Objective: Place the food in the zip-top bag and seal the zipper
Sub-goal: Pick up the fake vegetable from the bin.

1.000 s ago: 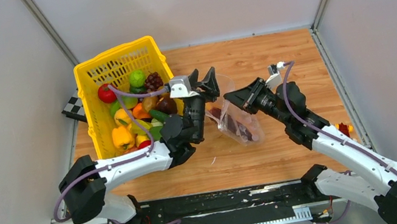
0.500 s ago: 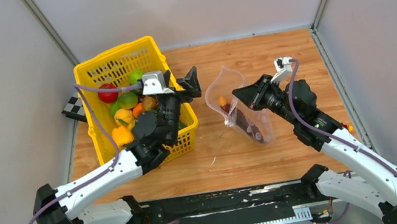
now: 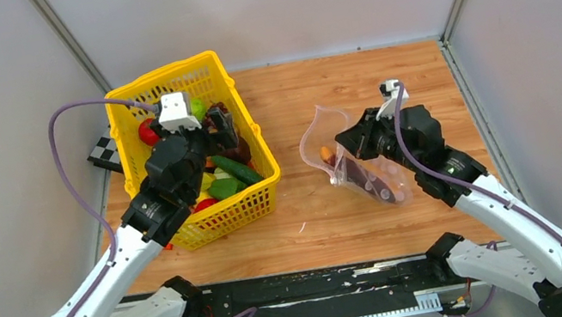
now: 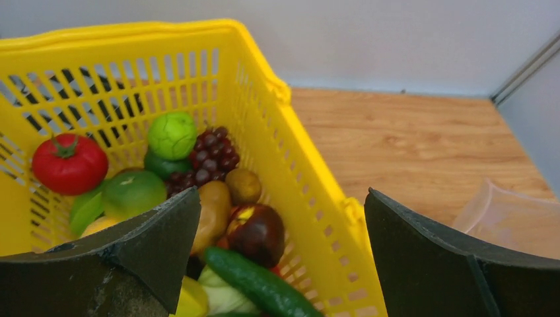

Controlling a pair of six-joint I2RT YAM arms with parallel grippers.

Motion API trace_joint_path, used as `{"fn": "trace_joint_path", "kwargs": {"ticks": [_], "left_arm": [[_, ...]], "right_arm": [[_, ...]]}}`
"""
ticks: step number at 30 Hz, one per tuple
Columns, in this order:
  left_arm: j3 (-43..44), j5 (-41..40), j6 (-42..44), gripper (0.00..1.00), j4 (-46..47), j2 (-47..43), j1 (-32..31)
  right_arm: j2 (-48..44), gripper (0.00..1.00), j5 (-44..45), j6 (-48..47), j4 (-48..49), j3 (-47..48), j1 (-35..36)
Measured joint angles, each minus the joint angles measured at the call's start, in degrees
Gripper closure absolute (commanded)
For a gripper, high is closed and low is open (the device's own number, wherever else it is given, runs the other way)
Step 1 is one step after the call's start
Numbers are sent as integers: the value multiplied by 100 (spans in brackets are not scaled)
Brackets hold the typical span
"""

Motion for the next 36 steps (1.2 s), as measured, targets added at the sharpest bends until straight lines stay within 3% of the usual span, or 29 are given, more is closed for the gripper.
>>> {"fn": "trace_joint_path", "kwargs": {"ticks": [4,9,21,26,36], "left_arm": [[0,444,-118,0,-894,-33,476],[-358,1021,-452,0,-1373,125,1029],[-717,2269,-861,3,-1147,1366,2100],[-750,2551,-1023,10,-881,1779,2238],[-1032,3016,-1340,34,-409,1971,2262]], "right_arm": [[101,100,-4,-92,-186,50,0],[127,100,-9,-164,-339,66,0],[155,100,-96,-258,-426,107,0],[157,100,-131,-256,-448,107,0],[245,100,-142,-256,-452,109,0]]}}
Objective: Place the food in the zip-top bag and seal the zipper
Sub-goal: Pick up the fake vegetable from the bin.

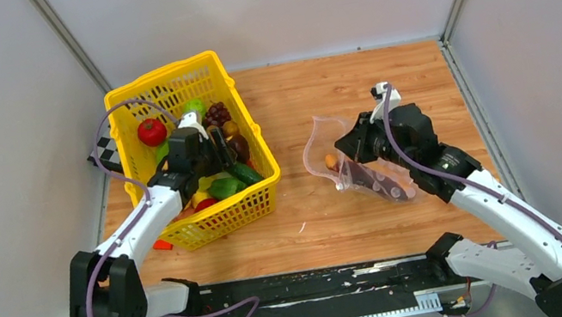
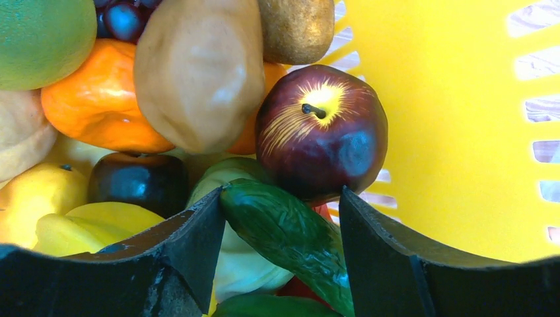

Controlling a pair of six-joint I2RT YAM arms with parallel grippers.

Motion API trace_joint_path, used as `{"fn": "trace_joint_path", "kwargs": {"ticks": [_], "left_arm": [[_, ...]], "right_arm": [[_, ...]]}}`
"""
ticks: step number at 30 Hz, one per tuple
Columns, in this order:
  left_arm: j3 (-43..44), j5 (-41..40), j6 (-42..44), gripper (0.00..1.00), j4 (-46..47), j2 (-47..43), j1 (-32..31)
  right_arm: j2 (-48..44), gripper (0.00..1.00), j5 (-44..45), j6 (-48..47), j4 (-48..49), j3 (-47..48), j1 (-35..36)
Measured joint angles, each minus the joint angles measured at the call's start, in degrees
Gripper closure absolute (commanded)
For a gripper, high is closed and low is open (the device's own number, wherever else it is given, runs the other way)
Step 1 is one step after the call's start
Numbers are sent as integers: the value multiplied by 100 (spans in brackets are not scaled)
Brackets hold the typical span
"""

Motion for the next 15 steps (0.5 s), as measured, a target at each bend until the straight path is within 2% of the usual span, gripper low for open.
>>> {"fn": "trace_joint_path", "kwargs": {"ticks": [5,8,13,15], "left_arm": [[-63,81,-81,51,157,-2,0],[-74,92,-144,55,243,-13,0],[-175,52,-192,68,308,-212,2],[-221,17,-190,69,302,-348,2]], "right_arm": [[28,100,-35,0,-46,0,0],[28,100,-37,0,-66,0,0],[28,100,-37,0,-85,0,0],[28,100,-37,0,-85,0,0]]}}
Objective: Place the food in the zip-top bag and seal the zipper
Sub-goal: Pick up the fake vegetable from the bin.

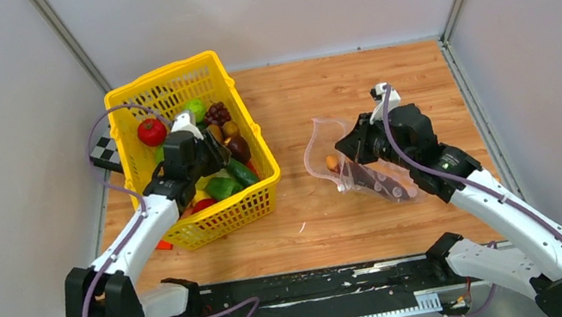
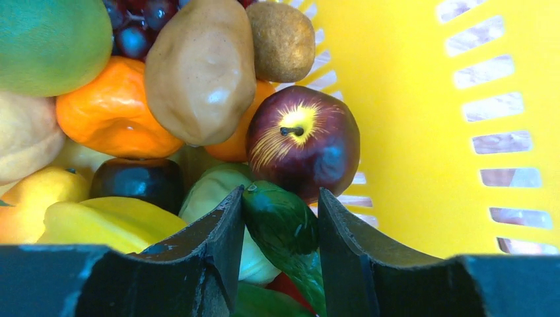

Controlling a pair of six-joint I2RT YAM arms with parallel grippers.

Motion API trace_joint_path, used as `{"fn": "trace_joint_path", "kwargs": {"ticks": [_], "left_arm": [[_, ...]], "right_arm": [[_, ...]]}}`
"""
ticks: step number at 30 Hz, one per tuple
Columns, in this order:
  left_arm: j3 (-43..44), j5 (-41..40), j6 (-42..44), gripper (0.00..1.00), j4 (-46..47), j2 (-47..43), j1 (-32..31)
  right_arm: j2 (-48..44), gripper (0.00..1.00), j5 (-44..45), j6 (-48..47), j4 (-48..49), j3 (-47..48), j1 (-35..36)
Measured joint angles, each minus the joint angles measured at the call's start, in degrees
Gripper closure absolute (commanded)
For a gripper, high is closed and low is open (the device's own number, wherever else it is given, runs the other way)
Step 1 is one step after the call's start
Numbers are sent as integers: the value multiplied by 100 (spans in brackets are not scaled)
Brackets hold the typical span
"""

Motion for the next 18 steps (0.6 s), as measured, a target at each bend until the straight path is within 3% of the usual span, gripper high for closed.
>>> {"fn": "trace_joint_path", "kwargs": {"ticks": [18], "left_arm": [[-800,-492,-365,76,470,-1703,20]], "right_arm": [[0,100,-46,9,4,0,0]]}}
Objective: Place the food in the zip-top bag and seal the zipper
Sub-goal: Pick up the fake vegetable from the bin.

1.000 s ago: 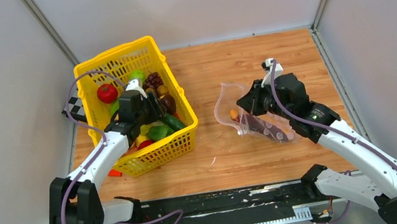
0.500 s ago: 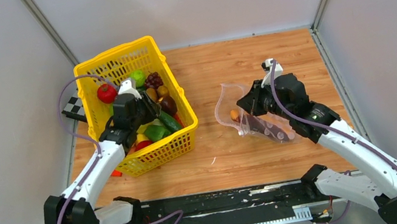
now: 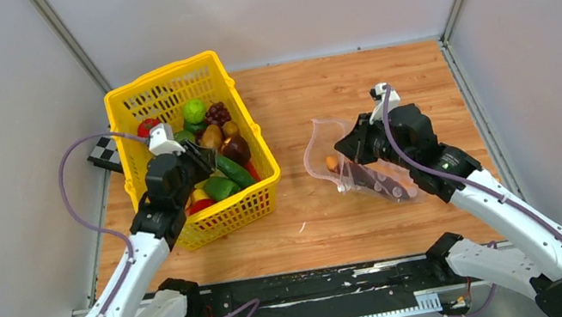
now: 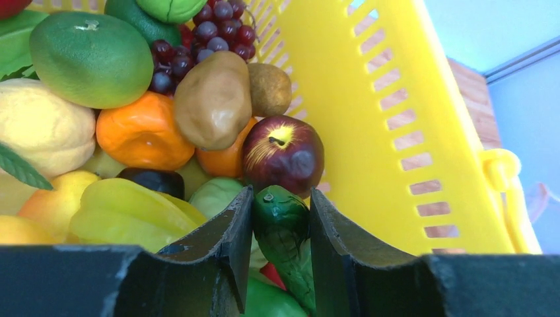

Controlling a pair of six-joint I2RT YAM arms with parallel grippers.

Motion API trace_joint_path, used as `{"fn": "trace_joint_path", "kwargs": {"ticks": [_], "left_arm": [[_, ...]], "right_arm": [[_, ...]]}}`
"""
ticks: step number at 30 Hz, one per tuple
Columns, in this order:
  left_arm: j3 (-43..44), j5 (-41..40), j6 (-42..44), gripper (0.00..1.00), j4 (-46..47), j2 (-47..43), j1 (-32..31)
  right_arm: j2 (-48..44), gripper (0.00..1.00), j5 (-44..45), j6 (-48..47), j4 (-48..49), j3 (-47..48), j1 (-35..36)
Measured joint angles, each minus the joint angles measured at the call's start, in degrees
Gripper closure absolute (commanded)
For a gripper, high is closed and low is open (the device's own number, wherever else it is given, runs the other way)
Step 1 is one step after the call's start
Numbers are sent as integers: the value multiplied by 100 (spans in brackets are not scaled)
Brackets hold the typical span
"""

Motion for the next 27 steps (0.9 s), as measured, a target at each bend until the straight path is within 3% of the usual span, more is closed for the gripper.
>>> {"fn": "trace_joint_path", "kwargs": {"ticks": [10,27], "left_arm": [[-133,-74,-229,83,501,-898,7],[-852,-59,-861,85,1668,-2138,7]], "right_arm": [[0,100,-114,111,39,0,0],[-31,100,-214,507,393,-94,0]]}}
